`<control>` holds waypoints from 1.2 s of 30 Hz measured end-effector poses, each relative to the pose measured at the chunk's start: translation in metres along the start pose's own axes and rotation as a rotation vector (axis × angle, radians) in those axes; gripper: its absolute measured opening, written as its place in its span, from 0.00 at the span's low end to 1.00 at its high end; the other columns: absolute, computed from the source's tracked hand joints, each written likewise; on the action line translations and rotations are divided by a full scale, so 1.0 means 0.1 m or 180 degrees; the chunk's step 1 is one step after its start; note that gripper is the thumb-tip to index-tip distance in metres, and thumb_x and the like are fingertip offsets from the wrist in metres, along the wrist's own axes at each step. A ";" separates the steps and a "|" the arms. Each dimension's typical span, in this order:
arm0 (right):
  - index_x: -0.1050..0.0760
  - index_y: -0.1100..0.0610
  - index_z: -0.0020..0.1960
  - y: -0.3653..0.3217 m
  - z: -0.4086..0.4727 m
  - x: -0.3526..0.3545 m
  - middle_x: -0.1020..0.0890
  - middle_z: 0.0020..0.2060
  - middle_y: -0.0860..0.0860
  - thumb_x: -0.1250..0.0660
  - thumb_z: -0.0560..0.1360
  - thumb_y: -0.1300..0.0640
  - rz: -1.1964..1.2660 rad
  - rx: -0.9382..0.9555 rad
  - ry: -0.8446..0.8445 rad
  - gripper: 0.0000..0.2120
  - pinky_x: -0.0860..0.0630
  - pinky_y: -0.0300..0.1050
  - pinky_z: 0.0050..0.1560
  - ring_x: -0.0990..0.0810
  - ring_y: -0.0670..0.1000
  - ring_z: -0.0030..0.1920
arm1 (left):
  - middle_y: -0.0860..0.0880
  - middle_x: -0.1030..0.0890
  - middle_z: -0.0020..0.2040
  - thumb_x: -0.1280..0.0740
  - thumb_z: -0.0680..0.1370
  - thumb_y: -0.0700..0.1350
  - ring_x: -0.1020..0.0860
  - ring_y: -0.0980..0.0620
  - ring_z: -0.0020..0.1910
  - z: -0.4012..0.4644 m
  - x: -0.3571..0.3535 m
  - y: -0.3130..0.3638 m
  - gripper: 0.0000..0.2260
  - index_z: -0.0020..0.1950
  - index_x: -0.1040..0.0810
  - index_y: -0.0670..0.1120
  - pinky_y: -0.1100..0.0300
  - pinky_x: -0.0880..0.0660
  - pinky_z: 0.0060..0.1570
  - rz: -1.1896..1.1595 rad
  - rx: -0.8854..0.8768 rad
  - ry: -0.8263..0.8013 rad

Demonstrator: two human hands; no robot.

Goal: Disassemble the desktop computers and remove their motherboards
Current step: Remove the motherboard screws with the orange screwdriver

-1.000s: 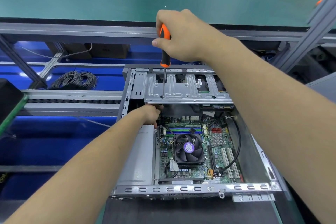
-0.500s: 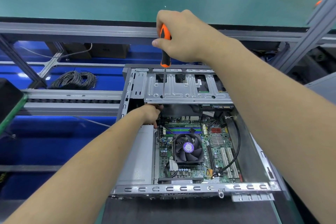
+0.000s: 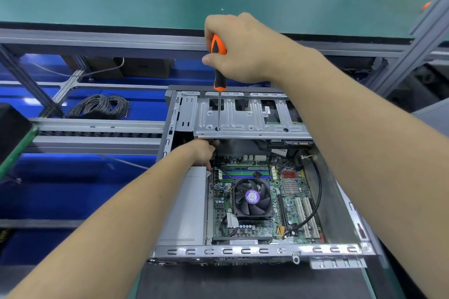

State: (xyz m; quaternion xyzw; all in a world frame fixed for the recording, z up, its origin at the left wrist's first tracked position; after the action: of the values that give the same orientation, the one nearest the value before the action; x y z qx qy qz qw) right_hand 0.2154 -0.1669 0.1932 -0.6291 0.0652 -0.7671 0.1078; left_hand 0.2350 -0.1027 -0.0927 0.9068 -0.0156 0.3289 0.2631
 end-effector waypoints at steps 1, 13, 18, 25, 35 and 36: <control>0.29 0.53 0.53 0.01 0.00 0.01 0.26 0.46 0.50 0.34 0.79 0.48 0.0024 -0.0025 0.0020 0.10 0.35 0.46 0.43 0.27 0.54 0.49 | 0.41 0.18 0.61 0.54 0.88 0.48 0.24 0.51 0.54 0.00 -0.01 0.00 0.24 0.68 0.26 0.32 0.65 0.33 0.52 0.0000 -0.0012 -0.0017; 0.31 0.52 0.51 0.04 -0.01 -0.02 0.28 0.41 0.47 0.34 0.79 0.48 0.0006 -0.0039 -0.0016 0.09 0.34 0.46 0.42 0.26 0.54 0.47 | 0.41 0.18 0.61 0.54 0.88 0.46 0.26 0.48 0.66 0.06 0.03 0.01 0.24 0.65 0.25 0.31 0.65 0.36 0.55 0.0103 -0.0105 0.0083; 0.30 0.53 0.52 0.03 0.00 -0.01 0.27 0.43 0.49 0.34 0.79 0.48 0.0009 -0.0014 -0.0001 0.10 0.34 0.46 0.42 0.26 0.56 0.47 | 0.41 0.17 0.60 0.54 0.88 0.47 0.25 0.49 0.60 0.09 0.01 0.00 0.25 0.64 0.23 0.31 0.65 0.36 0.54 0.0150 -0.0127 0.0046; 0.29 0.54 0.53 0.02 0.01 0.00 0.25 0.47 0.51 0.34 0.79 0.48 -0.0035 0.0005 0.0031 0.10 0.33 0.47 0.43 0.25 0.56 0.49 | 0.40 0.17 0.58 0.53 0.88 0.49 0.28 0.55 0.42 0.11 0.01 -0.03 0.24 0.68 0.26 0.34 0.65 0.33 0.48 0.0066 -0.0108 0.0067; 0.33 0.53 0.52 0.07 0.03 0.01 0.30 0.40 0.50 0.39 0.79 0.40 -0.0468 -0.0231 -0.0028 0.16 0.35 0.48 0.39 0.27 0.58 0.45 | 0.41 0.16 0.57 0.53 0.87 0.49 0.28 0.57 0.39 0.11 0.01 -0.04 0.24 0.68 0.26 0.36 0.67 0.33 0.37 0.0197 -0.0060 0.0084; 0.34 0.53 0.51 0.07 0.03 0.02 0.33 0.38 0.48 0.40 0.79 0.38 -0.0547 -0.0292 -0.0037 0.17 0.36 0.48 0.39 0.29 0.57 0.44 | 0.41 0.16 0.57 0.53 0.87 0.49 0.29 0.57 0.38 0.11 0.01 -0.04 0.24 0.67 0.25 0.35 0.68 0.33 0.36 0.0237 -0.0054 0.0077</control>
State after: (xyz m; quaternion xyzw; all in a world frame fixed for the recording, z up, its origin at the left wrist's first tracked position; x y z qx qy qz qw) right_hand 0.2191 -0.1738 0.1937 -0.6410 0.0454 -0.7661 0.0131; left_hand 0.2433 -0.1040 -0.1008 0.8993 -0.0490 0.3493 0.2585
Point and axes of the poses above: each hand's wrist, its own z-axis towards the middle knuckle, its own x-axis out of the back of the hand, y = z × x, the point moved 10 cm from there along z, towards the middle knuckle
